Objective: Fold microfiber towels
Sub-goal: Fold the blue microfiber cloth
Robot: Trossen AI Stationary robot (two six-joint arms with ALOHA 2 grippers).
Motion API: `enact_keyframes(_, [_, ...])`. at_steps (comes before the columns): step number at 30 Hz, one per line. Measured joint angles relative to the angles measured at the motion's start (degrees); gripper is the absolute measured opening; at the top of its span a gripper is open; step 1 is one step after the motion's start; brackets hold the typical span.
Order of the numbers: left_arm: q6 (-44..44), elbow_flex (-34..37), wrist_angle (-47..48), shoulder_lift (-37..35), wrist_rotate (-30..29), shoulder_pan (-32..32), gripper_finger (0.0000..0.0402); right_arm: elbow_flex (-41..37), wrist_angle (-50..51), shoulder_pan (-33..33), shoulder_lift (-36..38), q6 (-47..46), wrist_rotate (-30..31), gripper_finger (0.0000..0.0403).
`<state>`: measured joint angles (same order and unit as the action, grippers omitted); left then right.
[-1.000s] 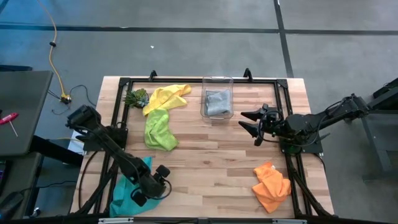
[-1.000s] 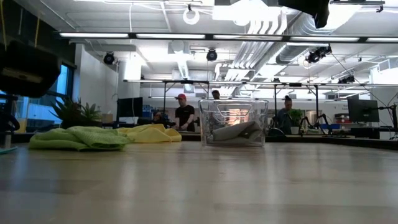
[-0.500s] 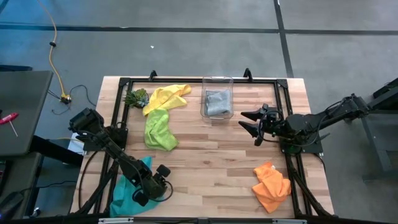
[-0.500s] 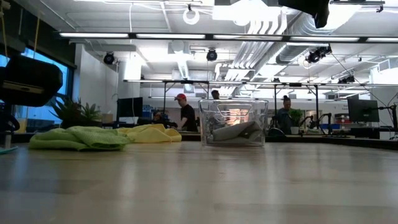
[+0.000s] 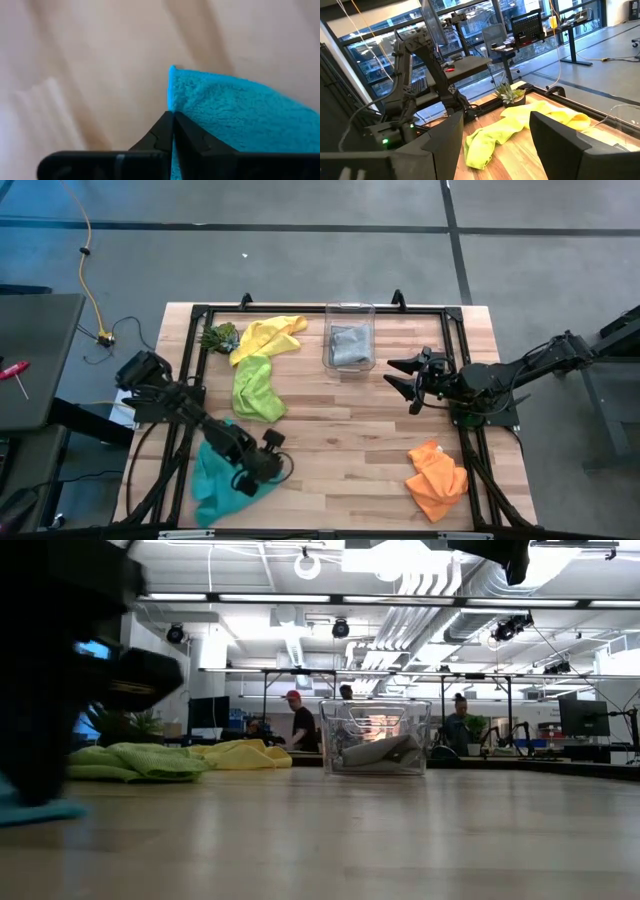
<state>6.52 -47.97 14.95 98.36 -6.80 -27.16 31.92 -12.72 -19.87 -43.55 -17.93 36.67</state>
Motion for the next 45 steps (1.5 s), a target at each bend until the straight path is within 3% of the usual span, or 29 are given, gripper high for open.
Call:
enact_keyframes(19, [-15.73,-13.8,-8.37,-0.3,-1.21,19.23,0.0,-0.04,-0.01,-0.01,0.0,-0.08,0.01,0.0222])
enact_keyframes(26, [-12.89,-15.26,-9.98,1.55,-1.21,23.21,0.0,-0.04,1.74,0.03,-0.84,-15.17,-2.26,0.0222])
enact_keyframes(33, [-13.15,-15.27,-10.28,2.13,-1.24,22.91,0.0,-0.09,8.0,-0.01,-11.22,-29.32,-16.37,0.0222])
enact_keyframes(36, [-13.16,-15.27,-10.3,2.13,-1.45,22.53,0.0,-0.09,5.26,-0.01,-17.43,-31.25,-19.43,0.0222])
enact_keyframes(40, [-13.19,-15.27,-10.33,2.13,-1.52,22.14,0.0,-0.09,-0.49,-0.01,-25.02,-30.32,-21.74,0.0222])
enact_keyframes(45, [-13.31,-15.27,-10.18,2.13,-1.43,22.12,0.0,-0.09,-3.29,0.09,-31.15,-21.98,-21.55,0.0222])
